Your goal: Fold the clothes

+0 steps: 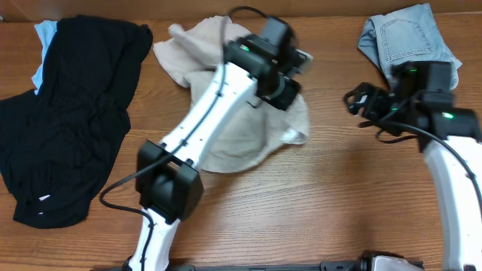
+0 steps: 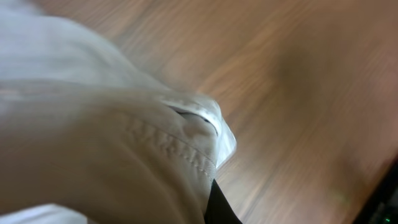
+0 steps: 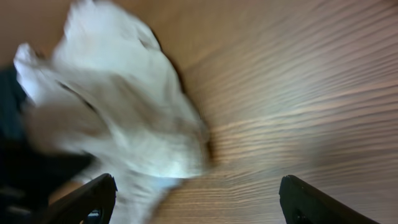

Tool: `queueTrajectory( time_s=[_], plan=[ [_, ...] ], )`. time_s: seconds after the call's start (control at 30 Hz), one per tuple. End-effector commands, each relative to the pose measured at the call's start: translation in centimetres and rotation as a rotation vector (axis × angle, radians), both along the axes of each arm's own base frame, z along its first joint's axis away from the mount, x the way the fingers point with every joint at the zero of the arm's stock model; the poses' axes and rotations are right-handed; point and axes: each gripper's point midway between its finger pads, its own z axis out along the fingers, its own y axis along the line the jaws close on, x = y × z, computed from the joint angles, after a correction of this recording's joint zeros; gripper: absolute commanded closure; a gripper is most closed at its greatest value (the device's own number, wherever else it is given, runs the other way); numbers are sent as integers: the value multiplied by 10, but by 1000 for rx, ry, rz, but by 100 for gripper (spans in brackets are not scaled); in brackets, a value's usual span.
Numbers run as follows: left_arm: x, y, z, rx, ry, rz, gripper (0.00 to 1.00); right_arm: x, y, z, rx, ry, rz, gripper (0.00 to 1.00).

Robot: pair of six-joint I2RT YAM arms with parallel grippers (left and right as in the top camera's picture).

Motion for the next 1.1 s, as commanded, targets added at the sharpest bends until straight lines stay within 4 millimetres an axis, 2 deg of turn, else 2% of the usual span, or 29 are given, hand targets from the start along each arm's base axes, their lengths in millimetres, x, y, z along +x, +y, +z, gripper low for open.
queueTrajectory(
  time_s=[0.0, 0.03, 0.07, 0.13, 0.23, 0.27, 0.33, 0.43, 0.57, 0.7, 0.77, 0.87, 1.0, 1.07],
  plan=[
    [-28, -41, -13, -16, -3, -117, 95, -4, -26, 45, -21, -120, -67, 9],
    [-34, -51, -21, -9, -5, -139, 89, -6, -33, 51, -25, -138, -90, 8],
    [-41, -62, -28, -4, -7, -161, 73, -8, -40, 56, -30, -152, -110, 8],
    [-51, -80, -45, 5, -7, -200, 0, -13, -51, 62, -36, -169, -146, 8],
    [-51, -90, -63, 40, -38, -206, 0, -17, -60, 64, -39, -173, -174, 7],
    [-42, -85, -63, 71, -78, -182, 0, -19, -61, 63, -39, -163, -178, 7],
    [-22, -72, -48, 99, -126, -125, 0, -21, -60, 59, -55, -152, -157, 7],
    [13, -41, -3, 87, -191, -17, 0, -22, -60, 54, -62, -132, -146, 6],
    [61, 15, 78, -18, -278, 155, 0, -21, -60, 50, -62, -120, -140, 6],
    [85, 70, 140, -144, -329, 242, 0, -17, -52, 44, -75, -117, -67, 6],
    [88, 91, 154, -192, -317, 259, 0, -12, -44, 39, -86, -113, -15, 6],
    [87, 117, 158, -222, -266, 284, 0, 0, -27, 28, -117, -112, 79, 6],
    [83, 153, 140, -172, -180, 337, 0, 26, -5, 10, -148, -116, 155, 6],
    [78, 163, 132, -143, -146, 337, 0, 39, 7, -2, -146, -111, 188, 6]
  ],
)
